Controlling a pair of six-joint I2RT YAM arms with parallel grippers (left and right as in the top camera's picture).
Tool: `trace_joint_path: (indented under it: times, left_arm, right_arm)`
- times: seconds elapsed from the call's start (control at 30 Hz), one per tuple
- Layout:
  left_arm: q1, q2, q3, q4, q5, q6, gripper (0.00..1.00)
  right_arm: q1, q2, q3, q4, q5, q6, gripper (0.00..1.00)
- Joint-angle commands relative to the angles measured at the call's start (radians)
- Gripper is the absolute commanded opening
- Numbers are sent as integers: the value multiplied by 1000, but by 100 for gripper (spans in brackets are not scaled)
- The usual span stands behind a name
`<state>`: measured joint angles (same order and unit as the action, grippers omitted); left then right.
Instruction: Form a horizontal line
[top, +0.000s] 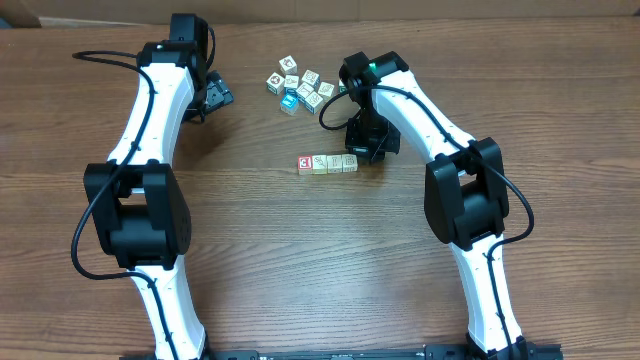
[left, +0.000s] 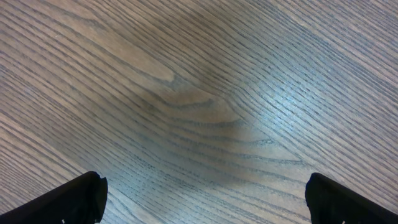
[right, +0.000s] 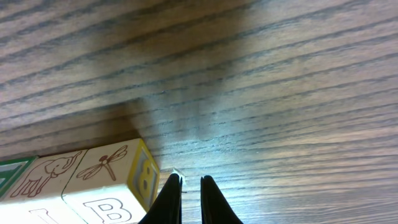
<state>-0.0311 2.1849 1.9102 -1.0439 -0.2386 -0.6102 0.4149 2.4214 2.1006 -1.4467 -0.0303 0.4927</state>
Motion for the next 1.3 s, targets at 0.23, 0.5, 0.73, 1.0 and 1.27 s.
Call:
trace_joint_path:
  times: [0.23,0.5,0.73,1.0,1.27]
  left_arm:
    - [-3,18,23,2,4,5,100]
    - [-3,18,23,2,4,5,100]
    - [-3,18,23,2,4,5,100]
    - [-4,18,23,2,4,5,100]
    - [-4,18,23,2,4,5,100]
  right_arm:
    - [5,-14,-7,0,-34,5,8]
    - [5,-14,-7,0,-43,5,8]
    - [5,-14,-7,0,-43,5,8]
    - [5,-14,-7,0,-43,5,8]
    - [5,-14,-7,0,-55,5,8]
